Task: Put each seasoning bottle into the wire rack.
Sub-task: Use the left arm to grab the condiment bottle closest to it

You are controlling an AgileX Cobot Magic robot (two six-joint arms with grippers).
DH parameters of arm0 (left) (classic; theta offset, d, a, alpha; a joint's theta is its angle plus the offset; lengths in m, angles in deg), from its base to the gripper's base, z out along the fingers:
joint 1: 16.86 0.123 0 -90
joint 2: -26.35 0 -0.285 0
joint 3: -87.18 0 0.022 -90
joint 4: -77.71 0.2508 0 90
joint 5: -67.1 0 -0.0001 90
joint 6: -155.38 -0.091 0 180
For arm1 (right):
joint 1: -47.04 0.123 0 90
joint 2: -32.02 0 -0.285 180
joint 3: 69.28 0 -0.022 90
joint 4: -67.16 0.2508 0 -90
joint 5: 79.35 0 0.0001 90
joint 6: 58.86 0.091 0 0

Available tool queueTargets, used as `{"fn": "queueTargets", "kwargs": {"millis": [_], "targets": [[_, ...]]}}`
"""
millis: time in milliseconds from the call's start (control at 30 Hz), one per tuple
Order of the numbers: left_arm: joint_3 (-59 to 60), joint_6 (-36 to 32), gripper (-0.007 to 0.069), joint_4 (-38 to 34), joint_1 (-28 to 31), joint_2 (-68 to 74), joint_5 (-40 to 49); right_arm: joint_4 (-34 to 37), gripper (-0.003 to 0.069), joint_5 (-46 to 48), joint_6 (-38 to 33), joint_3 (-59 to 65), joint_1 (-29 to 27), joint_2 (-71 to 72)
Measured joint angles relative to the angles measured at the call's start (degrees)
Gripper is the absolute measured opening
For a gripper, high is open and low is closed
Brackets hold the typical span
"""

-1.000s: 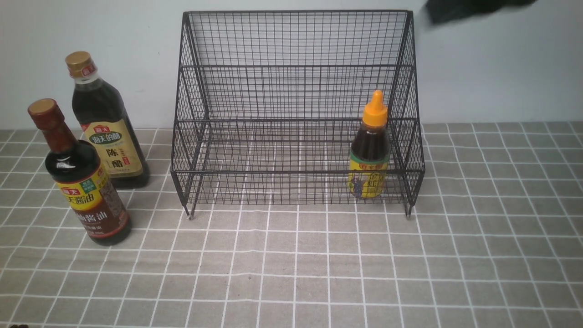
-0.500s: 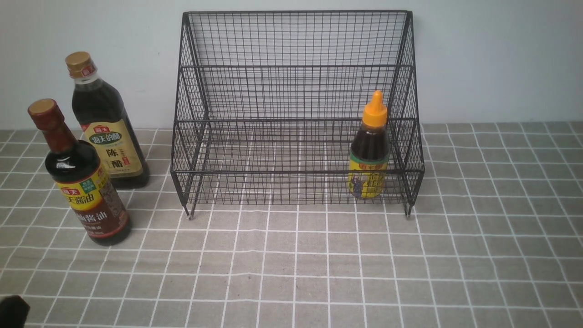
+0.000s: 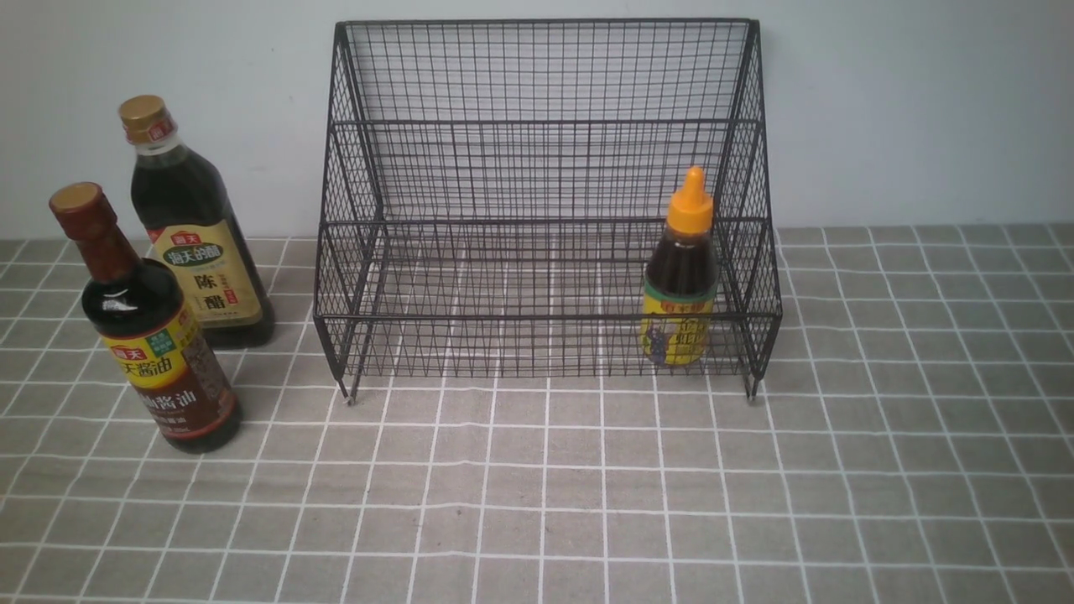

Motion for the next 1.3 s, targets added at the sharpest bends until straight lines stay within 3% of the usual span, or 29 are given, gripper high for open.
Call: {"fn": "queueTargets", "kwargs": {"millis": [67, 133, 167, 200, 333, 400, 600, 700, 1000, 1200, 1300], "targets": [[-6.5, -2.7, -0.0007, 0.1, 0.0, 2.1, 6.8, 0.0, -0.0012, -0.5, 0.0, 0.0, 0.0, 0.0], [-16.3, -6.6, -0.0007, 0.8, 0.0, 7.8, 20.3, 0.0, -0.0012, -0.6, 0.0, 0.0, 0.1, 0.0], [-17.2, -6.9, -0.0007, 0.9, 0.0, 8.5, 21.7, 0.0, -0.0012, -0.6, 0.0, 0.0, 0.0, 0.0], [-25.0, -8.4, -0.0007, 2.0, 0.0, 15.2, 33.9, 0.0, -0.0012, -0.6, 0.1, 0.0, 0.0, 0.0], [-46.8, -10.2, -0.0007, 6.1, 0.0, 37.7, 66.1, 0.0, -0.0012, -0.7, 0.1, 0.0, 0.0, 0.0], [-54.3, -12.1, -0.0007, 8.0, 0.0, 47.8, 74.1, 0.0, -0.0012, -0.7, 0.1, 0.0, 0.0, 0.0], [-74.1, -14.9, -0.0006, 14.2, 0.0, 69.1, 78.7, 0.0, -0.0012, -0.7, 0.1, 0.0, 0.0, 0.0], [-83.4, -14.9, -0.0003, 13.5, 0.0, 77.9, 78.7, 0.0, -0.0012, -0.7, 0.1, 0.0, 0.0, 0.0], [-90.8, -15.2, 0.0013, 15.5, 0.0, 86.1, 79.1, 0.0, -0.0012, -0.7, 0.1, 0.0, 0.0, 0.0], [-90.8, -15.2, 0.0193, 21.8, 0.0, 89.5, 79.2, 0.0, -0.0012, -0.7, 0.1, 0.0, 0.0, 0.0], [-90.8, -14.8, 0.0344, 23.7, 0.0, 91.1, 79.2, 0.0, -0.0012, -0.7, 0.1, 0.0, 0.0, 0.0]]}}
